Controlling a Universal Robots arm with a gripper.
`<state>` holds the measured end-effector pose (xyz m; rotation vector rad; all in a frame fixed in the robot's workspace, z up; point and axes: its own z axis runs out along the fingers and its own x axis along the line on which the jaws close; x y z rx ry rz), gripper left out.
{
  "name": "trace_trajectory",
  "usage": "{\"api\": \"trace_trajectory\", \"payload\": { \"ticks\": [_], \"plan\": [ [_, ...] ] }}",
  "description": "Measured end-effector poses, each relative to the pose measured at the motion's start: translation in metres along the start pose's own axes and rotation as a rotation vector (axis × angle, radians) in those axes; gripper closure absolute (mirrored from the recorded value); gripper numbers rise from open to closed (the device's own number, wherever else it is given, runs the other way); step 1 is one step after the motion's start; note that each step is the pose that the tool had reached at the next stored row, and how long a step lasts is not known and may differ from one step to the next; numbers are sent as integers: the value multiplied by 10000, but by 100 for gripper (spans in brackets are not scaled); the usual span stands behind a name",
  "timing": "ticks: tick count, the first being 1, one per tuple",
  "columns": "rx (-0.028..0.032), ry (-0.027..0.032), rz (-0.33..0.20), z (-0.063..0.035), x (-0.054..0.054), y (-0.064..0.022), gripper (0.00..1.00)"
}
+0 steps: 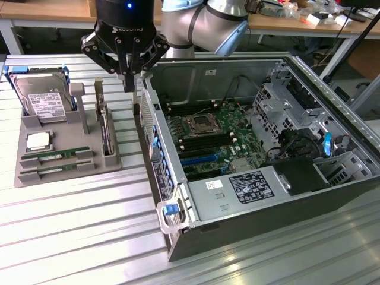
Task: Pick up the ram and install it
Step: 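Reach for the ram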
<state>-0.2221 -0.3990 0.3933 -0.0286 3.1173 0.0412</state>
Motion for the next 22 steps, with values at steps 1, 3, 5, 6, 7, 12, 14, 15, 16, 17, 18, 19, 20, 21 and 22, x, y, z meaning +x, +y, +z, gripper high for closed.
{"api": "trace_trajectory", "payload": {
  "ticks": [1,3,5,6,7,12,14,15,16,17,18,19,20,21,22],
  "plan": [
    [0,0,0,0,10,0,89],
    [0,0,0,-1,30,1,89],
    [0,-1,0,-1,53,1,89],
    [0,0,0,-2,64,1,89],
    [0,0,0,-2,76,2,89],
    [1,0,0,-3,115,2,89],
    [0,0,0,-3,135,3,89],
    [1,0,0,-4,147,3,89],
    [0,0,0,-4,160,3,89],
    [0,0,0,-4,171,3,89],
    [0,0,1,-4,179,4,89],
    [0,-1,0,-4,184,4,89],
    [0,0,0,-5,196,4,89],
    [0,0,0,-5,211,4,89],
    [0,0,0,-5,222,4,89]
  ]
}}
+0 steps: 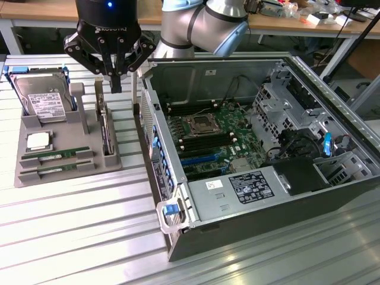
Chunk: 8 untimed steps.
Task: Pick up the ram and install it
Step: 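Reach for the ram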
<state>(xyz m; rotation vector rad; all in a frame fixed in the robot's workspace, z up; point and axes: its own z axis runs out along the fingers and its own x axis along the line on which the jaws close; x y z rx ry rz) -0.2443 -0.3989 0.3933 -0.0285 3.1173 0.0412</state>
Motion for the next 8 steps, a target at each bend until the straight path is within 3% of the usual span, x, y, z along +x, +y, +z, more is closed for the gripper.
{"api": "trace_trajectory", "payload": {
  "ticks": [8],
  "plan": [
    [0,0,-1,-3,133,3,89]
  ]
}}
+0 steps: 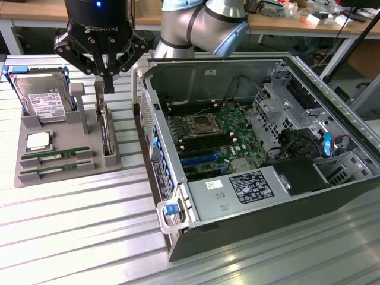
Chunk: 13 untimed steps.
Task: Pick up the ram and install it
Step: 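Reach for the ram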
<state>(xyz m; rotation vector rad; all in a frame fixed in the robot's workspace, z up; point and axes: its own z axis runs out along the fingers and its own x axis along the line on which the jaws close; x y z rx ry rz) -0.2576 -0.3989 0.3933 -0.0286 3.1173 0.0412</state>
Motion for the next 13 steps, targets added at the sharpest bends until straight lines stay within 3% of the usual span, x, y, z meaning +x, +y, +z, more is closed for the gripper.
{"api": "trace_trajectory", "payload": {
  "ticks": [13],
  "plan": [
    [0,0,1,-6,257,5,89]
  ]
}}
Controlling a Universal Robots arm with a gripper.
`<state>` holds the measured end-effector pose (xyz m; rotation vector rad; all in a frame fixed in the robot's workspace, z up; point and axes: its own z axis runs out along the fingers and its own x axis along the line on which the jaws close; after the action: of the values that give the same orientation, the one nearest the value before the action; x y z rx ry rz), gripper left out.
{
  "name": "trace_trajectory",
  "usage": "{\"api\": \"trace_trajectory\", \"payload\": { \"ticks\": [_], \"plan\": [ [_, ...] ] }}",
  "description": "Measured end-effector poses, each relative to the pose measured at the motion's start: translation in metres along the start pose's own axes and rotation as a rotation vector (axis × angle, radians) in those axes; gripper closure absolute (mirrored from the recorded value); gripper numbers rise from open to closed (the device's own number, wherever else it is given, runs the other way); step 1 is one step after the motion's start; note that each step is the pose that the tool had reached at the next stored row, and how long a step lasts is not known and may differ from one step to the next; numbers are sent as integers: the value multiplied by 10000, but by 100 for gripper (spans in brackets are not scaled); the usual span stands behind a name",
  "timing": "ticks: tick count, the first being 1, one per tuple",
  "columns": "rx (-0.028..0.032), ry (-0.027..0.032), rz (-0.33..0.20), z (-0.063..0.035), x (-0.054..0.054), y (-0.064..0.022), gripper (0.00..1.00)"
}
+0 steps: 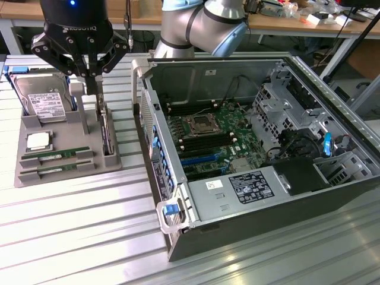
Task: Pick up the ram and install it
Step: 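Reach for the ram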
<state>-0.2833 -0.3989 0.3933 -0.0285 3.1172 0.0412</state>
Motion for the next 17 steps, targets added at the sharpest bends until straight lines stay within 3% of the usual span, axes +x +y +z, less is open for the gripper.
{"api": "trace_trajectory", "payload": {
  "ticks": [9,17],
  "plan": [
    [-1,-1,0,-3,159,3,89],
    [0,1,-2,-10,399,7,89]
  ]
}}
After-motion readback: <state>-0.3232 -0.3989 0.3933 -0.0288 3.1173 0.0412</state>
